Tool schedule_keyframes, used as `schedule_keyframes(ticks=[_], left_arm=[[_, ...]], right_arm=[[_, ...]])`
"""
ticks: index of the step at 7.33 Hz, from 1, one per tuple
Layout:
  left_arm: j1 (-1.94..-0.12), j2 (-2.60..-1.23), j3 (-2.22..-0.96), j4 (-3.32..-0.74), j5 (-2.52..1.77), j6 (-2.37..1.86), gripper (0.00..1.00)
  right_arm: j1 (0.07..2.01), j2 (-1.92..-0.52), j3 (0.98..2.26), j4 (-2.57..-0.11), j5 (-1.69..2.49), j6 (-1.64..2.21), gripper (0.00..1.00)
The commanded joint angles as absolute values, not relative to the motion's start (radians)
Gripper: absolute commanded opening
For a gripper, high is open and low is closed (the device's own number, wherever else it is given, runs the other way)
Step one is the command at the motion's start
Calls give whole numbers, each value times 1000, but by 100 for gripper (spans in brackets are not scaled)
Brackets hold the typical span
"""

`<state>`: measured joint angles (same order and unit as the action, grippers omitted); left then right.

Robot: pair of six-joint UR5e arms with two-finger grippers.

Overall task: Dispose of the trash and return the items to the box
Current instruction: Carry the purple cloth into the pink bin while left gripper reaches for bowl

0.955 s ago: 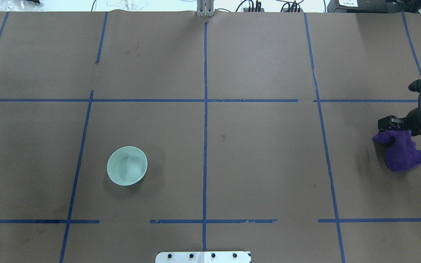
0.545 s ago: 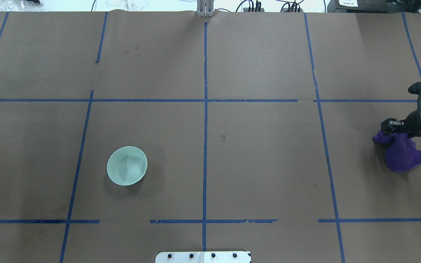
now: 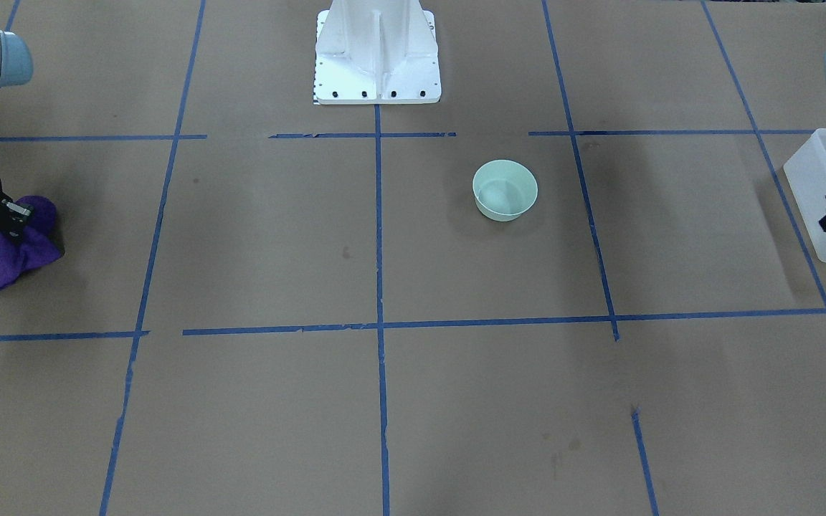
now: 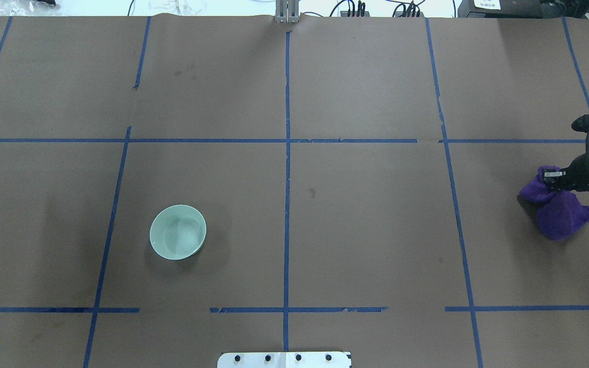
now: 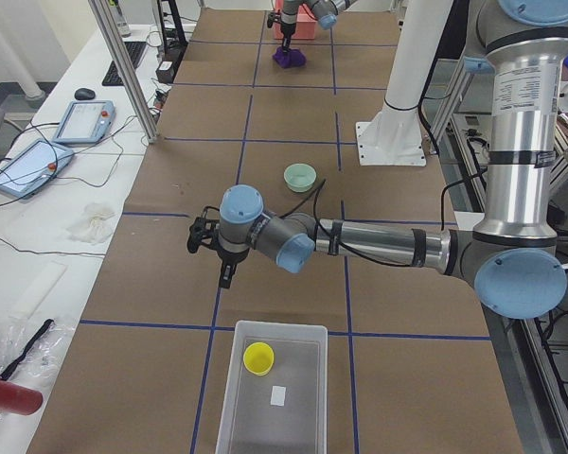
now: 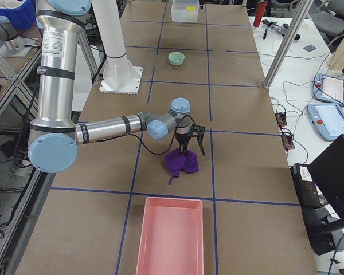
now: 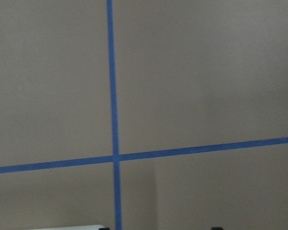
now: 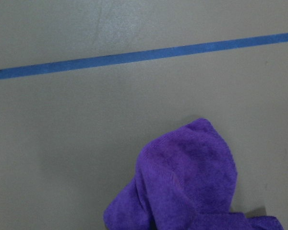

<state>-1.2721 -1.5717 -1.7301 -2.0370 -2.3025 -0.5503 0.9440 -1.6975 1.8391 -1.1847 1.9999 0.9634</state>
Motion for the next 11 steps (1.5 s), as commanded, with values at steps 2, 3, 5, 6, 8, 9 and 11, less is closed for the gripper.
schedule_keyframes(ticks=[2, 3, 5, 6, 8, 9, 11], left_arm=[[-947, -1679, -1864, -2042, -2293, -1027, 100], [-889, -1710, -1868, -2042, -2289, -1095, 100], [-804, -1753, -1865, -2039, -2232, -1188, 100], [-795, -1753, -1867, -2039, -2226, -1210, 100], [-688, -1753, -1858, -2034, -2122, -1287, 100], [-675, -1752, -1858, -2033, -2112, -1292, 100], [-591, -1753, -1844, -2029, -2085, -1354, 99]], right_arm=[[1334, -1707, 1893, -1361, 2240, 534, 0], [1471, -1709, 1897, -1473, 2247, 318, 0], [1725, -1700, 1887, -1703, 2228, -125, 0], [1782, -1709, 1881, -1729, 2170, -221, 0], [1834, -1689, 1748, -1714, 2115, -395, 0], [1836, -1686, 1709, -1712, 2114, -400, 0], [1835, -1689, 1526, -1522, 2112, -397, 0]])
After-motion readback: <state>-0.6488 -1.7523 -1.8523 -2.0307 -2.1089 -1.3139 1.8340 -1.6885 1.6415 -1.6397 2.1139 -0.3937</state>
